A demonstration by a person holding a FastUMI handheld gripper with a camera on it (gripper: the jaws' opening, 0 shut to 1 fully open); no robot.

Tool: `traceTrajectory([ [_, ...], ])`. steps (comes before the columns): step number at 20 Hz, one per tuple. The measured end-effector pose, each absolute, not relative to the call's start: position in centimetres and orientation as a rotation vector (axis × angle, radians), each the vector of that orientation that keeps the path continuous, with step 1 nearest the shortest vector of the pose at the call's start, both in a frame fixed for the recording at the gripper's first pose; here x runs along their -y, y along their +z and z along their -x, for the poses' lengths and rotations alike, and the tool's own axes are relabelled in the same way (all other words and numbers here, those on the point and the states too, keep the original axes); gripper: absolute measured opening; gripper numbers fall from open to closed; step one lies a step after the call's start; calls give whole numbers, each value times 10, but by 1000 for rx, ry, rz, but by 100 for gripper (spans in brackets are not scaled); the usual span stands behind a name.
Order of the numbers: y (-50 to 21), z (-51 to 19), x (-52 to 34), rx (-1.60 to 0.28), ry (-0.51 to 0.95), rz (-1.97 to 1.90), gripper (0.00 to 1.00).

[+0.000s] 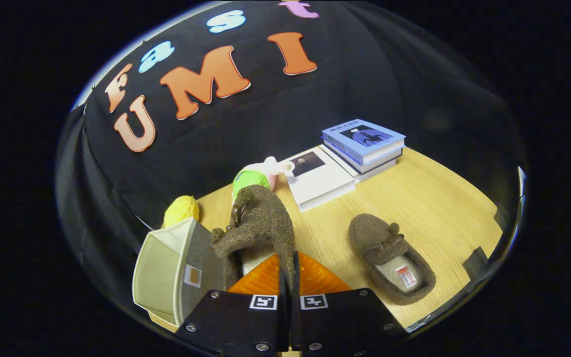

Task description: Open the storage box then place both shoes into the box .Put the left shoe in first, then the right shoe, with the right side of both shoes facing outward in a uniform manner.

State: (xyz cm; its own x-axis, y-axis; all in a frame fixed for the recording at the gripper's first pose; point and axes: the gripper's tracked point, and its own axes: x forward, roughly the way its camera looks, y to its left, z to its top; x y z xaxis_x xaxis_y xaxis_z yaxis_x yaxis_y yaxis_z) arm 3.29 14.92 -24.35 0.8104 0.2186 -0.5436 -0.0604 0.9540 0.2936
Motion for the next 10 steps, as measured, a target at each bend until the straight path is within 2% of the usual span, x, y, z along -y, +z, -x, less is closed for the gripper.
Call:
traceTrajectory([
  [5, -193, -28, -188, -555, 216, -301, 3],
  [10, -177, -20, -243, -563, 281, -330, 3],
])
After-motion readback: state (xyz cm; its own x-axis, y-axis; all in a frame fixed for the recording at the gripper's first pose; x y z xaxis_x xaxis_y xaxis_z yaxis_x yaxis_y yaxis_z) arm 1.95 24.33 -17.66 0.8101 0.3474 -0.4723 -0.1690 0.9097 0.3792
